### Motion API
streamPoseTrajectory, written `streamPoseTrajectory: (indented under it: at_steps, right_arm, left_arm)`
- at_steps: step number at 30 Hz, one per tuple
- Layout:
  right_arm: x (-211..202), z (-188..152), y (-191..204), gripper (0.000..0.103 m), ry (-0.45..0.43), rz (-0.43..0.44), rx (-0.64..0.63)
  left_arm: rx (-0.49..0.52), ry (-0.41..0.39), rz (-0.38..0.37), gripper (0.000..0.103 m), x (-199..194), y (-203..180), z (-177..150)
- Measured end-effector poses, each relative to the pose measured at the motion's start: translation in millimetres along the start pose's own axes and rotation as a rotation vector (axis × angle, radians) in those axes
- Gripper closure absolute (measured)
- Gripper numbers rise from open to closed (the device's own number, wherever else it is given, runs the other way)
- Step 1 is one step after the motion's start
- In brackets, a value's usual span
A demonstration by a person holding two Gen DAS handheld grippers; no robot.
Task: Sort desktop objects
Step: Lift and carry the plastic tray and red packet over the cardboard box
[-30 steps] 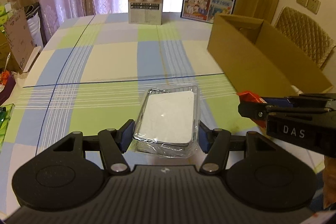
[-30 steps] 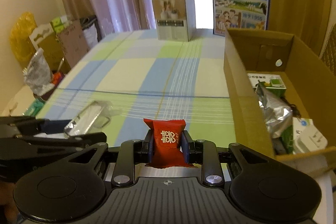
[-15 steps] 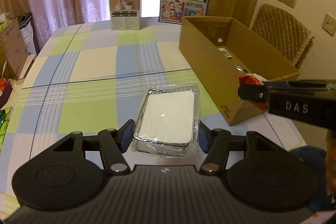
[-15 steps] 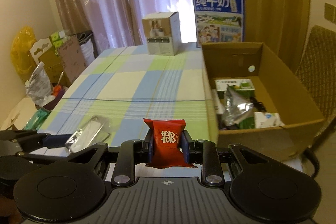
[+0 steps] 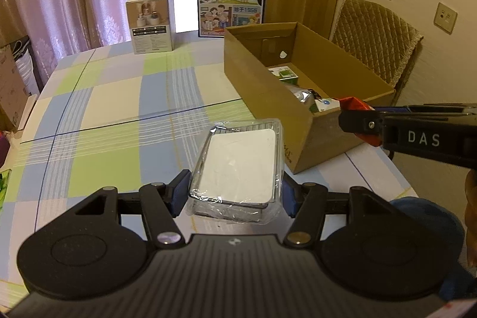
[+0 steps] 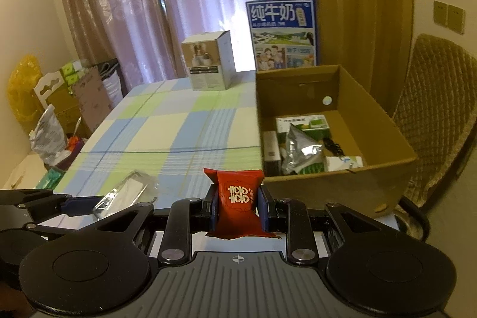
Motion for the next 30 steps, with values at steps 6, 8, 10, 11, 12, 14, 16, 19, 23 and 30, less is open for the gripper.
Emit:
streamPoseTrajectory:
  at_steps: [6, 8, 10, 11, 12, 14, 16, 19, 23, 30]
  right_arm:
    - [-11, -2, -18, 0.08, -0.006, -0.029, 0.025]
    - [-16, -2, -25, 0.08, -0.011, -0.04, 0.032]
    - [-19, -1, -32, 0.08, -0.015, -0.052, 0.038]
    - [-21, -1, -35, 0.08, -0.016, -0.056, 0.041]
    - [-23, -1, -38, 0.08, -0.018, -0.061, 0.045]
    - [-27, 0, -45, 0.08, -0.023, -0.071, 0.051]
    - [-30, 1, -51, 0.08, -0.028, -0.079, 0.057]
    - [-33, 2, -59, 0.08, -0.033, -0.09, 0.065]
    - [-37, 4, -68, 0.08, -0.04, -0.1, 0.075]
    - [-42, 9, -81, 0.08, -0.049, -0.113, 0.083]
  left_arm:
    - [0.005, 0.003, -0.023, 0.047, 2, -14, 2]
    - [0.008, 0.003, -0.035, 0.047, 3, -21, 4]
    - [0.015, 0.003, -0.045, 0.047, 4, -27, 6]
    - [0.018, 0.003, -0.05, 0.047, 5, -31, 7]
    - [0.021, 0.003, -0.055, 0.047, 5, -34, 9]
    - [0.028, 0.002, -0.064, 0.047, 6, -40, 11]
    - [0.034, 0.0, -0.071, 0.047, 7, -47, 12]
    - [0.044, -0.001, -0.08, 0.047, 8, -55, 14]
    - [0.055, -0.005, -0.091, 0.047, 9, -62, 19]
    - [0.063, -0.017, -0.099, 0.047, 12, -72, 29]
Point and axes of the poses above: each gripper's, at about its wrist camera, not at the fingertips, and x roughly the way its jaws point, y to its left, z to its top, the point moved 7 cm from there along x, roughly the way its jaws point, and after that the axes turned 14 degrees about z, right-handed, at the moved point
